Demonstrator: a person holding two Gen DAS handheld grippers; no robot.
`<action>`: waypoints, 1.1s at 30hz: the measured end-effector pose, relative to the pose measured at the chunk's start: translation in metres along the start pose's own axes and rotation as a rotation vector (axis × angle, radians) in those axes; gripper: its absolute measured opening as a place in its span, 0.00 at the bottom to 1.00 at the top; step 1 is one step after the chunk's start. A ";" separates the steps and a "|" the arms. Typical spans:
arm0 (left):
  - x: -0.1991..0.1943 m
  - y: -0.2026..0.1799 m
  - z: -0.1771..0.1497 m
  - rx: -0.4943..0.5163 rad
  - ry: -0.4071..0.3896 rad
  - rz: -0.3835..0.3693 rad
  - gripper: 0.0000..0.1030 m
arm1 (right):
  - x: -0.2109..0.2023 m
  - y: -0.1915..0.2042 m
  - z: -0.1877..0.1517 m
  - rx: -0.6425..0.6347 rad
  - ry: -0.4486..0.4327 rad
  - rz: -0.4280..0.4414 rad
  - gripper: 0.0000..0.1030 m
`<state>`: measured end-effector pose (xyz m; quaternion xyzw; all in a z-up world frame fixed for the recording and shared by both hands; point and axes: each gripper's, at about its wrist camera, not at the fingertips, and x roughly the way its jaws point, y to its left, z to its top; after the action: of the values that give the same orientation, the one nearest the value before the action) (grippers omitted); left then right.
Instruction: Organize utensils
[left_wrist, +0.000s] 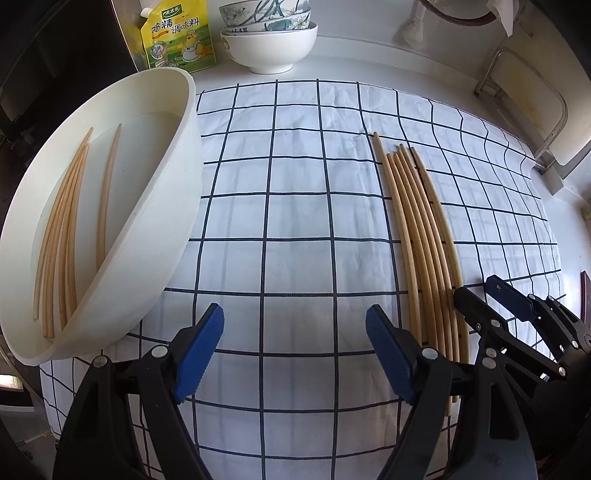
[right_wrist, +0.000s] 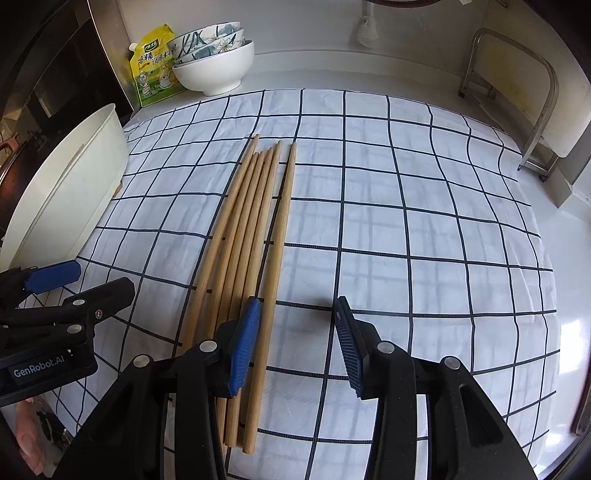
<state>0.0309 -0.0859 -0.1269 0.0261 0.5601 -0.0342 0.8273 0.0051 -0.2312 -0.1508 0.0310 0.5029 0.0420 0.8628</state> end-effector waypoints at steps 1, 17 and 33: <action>0.001 -0.001 0.001 0.001 0.001 0.001 0.76 | 0.000 0.000 0.000 -0.004 -0.001 -0.002 0.39; 0.006 -0.023 0.008 0.018 -0.018 -0.014 0.76 | -0.002 -0.023 -0.003 0.019 -0.010 -0.035 0.06; 0.021 -0.046 0.015 0.075 -0.032 0.002 0.76 | -0.012 -0.052 -0.013 0.081 -0.005 -0.019 0.12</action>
<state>0.0487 -0.1333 -0.1414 0.0570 0.5452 -0.0547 0.8346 -0.0104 -0.2842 -0.1517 0.0613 0.5023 0.0135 0.8624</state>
